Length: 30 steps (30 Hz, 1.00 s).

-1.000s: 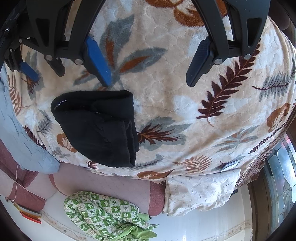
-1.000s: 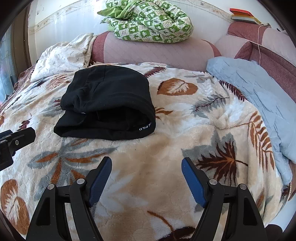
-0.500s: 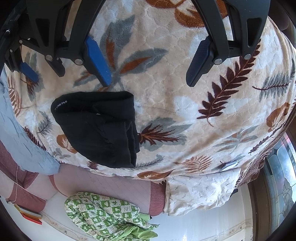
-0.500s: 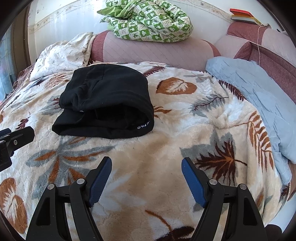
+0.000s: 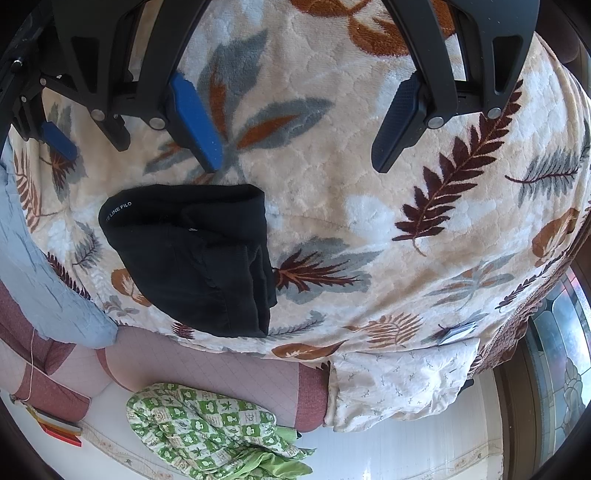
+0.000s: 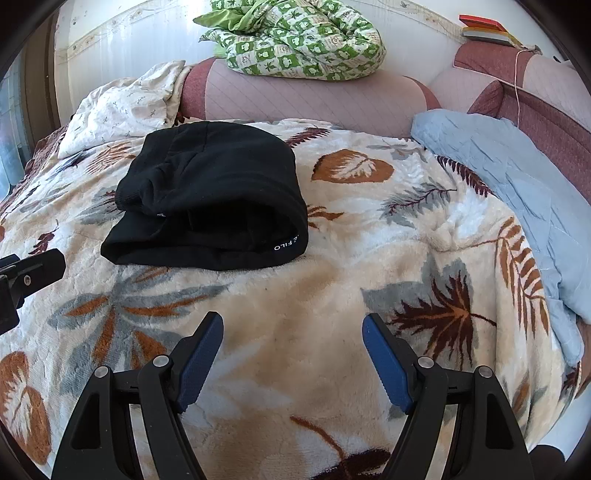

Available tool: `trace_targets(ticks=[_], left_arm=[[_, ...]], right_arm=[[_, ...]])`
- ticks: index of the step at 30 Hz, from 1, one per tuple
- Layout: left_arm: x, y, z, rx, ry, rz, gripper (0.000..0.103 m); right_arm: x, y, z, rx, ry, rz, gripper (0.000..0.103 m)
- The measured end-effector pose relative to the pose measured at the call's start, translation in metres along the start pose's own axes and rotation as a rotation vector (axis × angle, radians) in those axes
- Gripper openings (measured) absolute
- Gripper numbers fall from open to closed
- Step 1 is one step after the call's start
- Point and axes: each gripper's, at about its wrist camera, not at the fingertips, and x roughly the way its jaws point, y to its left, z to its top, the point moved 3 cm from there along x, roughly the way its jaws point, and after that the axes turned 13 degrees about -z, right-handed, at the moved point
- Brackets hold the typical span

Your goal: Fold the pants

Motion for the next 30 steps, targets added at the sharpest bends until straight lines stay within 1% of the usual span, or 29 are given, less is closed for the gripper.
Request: trace_targets(ticks=[30], left_arm=[[-0.0006,0.0013,-0.0023,0.0,-0.003,0.001,0.083]], right_arm=[[-0.0018,-0.0004,-0.0004,-0.002,-0.002,-0.001,0.083]])
